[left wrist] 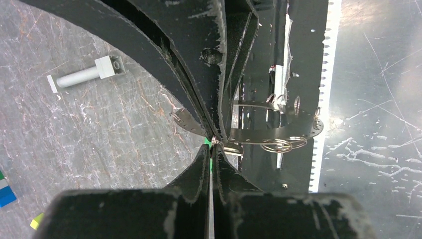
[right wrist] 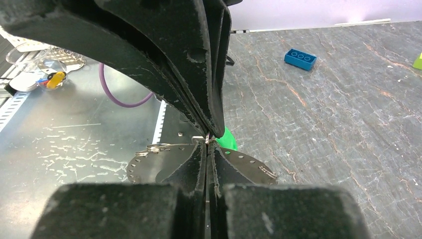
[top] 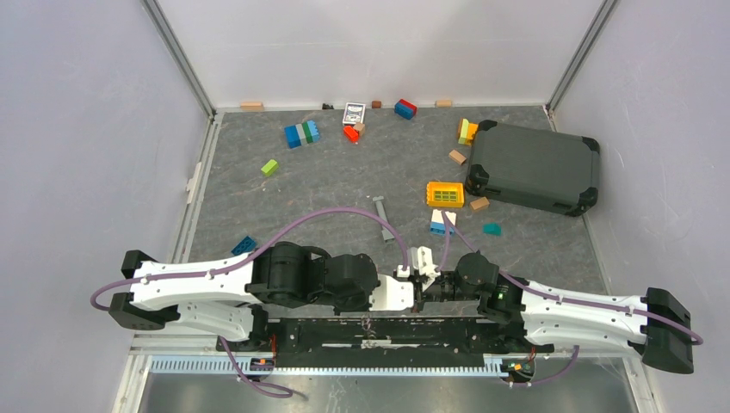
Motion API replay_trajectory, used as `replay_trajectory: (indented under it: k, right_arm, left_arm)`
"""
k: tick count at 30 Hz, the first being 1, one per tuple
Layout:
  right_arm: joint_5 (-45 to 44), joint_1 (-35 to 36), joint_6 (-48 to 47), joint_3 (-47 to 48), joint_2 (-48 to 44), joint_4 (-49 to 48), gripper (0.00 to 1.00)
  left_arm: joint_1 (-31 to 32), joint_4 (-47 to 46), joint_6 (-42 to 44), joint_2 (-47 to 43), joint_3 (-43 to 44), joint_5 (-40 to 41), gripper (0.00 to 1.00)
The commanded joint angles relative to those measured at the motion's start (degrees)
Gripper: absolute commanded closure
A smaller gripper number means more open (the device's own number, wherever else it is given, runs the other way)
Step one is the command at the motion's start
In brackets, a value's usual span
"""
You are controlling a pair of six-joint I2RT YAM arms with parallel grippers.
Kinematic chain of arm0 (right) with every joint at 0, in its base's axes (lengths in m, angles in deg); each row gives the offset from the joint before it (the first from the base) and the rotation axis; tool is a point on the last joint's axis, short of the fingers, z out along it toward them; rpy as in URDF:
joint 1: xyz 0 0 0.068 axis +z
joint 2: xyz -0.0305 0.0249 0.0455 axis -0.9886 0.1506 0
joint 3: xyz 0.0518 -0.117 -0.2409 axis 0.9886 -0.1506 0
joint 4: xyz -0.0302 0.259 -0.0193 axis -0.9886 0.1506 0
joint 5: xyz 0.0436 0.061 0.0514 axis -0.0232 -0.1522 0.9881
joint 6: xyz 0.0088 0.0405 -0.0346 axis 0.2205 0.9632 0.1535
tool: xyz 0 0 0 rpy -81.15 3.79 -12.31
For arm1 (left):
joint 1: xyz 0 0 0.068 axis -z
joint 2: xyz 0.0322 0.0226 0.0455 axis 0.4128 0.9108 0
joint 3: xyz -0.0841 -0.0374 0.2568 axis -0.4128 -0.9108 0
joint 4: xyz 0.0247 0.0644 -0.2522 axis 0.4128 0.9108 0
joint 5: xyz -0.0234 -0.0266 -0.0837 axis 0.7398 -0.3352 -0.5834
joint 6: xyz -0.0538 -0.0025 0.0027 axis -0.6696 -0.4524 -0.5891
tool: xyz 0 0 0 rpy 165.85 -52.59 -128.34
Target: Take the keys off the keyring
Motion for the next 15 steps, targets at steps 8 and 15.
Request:
replay_trajectory:
  k: [8, 15]
  right_arm:
    - [-1.6, 0.1, -2.0, -2.5, -4.0, -6.2, 1.0]
    - [-1.4, 0.1, -4.5, -4.0, -7.8, -6.9, 1.0]
  left_arm:
    - [0.2, -6.4, 0.0, -3.6, -0.8, 0.7, 0.8]
    - [0.2, -15.3, -1.8, -12.1, -8.1, 0.5, 0.64]
